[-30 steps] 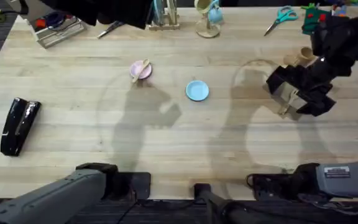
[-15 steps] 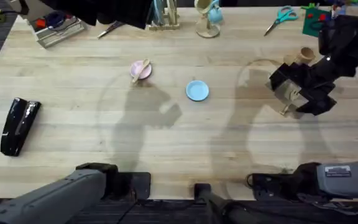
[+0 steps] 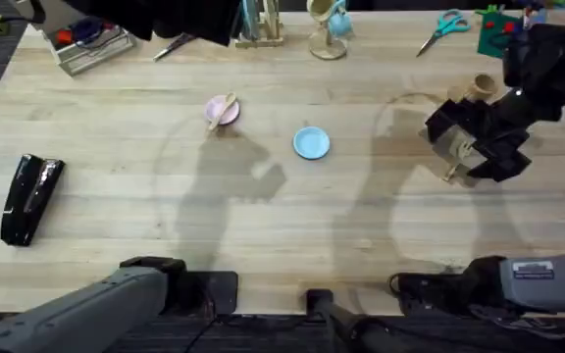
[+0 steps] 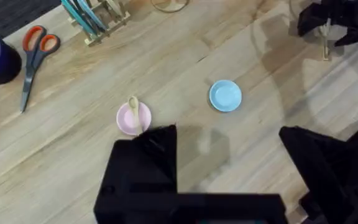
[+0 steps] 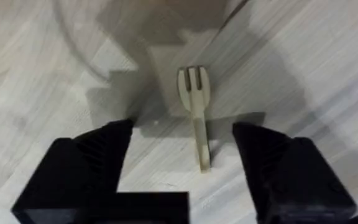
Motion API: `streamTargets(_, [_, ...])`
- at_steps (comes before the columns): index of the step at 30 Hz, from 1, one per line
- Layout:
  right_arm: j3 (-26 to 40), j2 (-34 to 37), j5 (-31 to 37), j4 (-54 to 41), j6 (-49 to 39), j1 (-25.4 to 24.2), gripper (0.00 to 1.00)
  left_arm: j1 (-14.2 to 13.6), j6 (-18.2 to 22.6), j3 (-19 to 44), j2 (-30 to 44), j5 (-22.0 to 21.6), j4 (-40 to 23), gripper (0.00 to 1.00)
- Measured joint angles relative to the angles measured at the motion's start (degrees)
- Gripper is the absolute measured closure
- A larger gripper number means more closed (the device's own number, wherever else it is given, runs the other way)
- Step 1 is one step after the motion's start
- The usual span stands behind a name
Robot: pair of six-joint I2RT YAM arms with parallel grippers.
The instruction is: Pick up a utensil and set it on the pink plate, then put the other utensil in the container.
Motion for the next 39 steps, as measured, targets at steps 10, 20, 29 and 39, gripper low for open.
streamTargets(10, [-0.07, 0.01, 1.78, 1.99, -1.03, -0.66, 0.478, 0.0, 0.0, 0.0, 0.0, 0.0, 0.01, 0.007])
streamTargets(20, [-0.09, 0.02, 1.97, 1.97, -1.07, -0.7, 0.508, 0.0, 0.0, 0.0, 0.02, 0.0, 0.02, 0.008])
streamTargets(29, [-0.09, 0.02, 2.29, 1.44, -1.22, -0.68, 0.761, 0.0, 0.0, 0.0, 0.0, 0.0, 0.02, 0.007])
streamTargets(39, [0.02, 0.0, 3.06, 1.18, -1.33, -0.68, 0.963, 0.0, 0.0, 0.0, 0.0, 0.0, 0.02, 0.007])
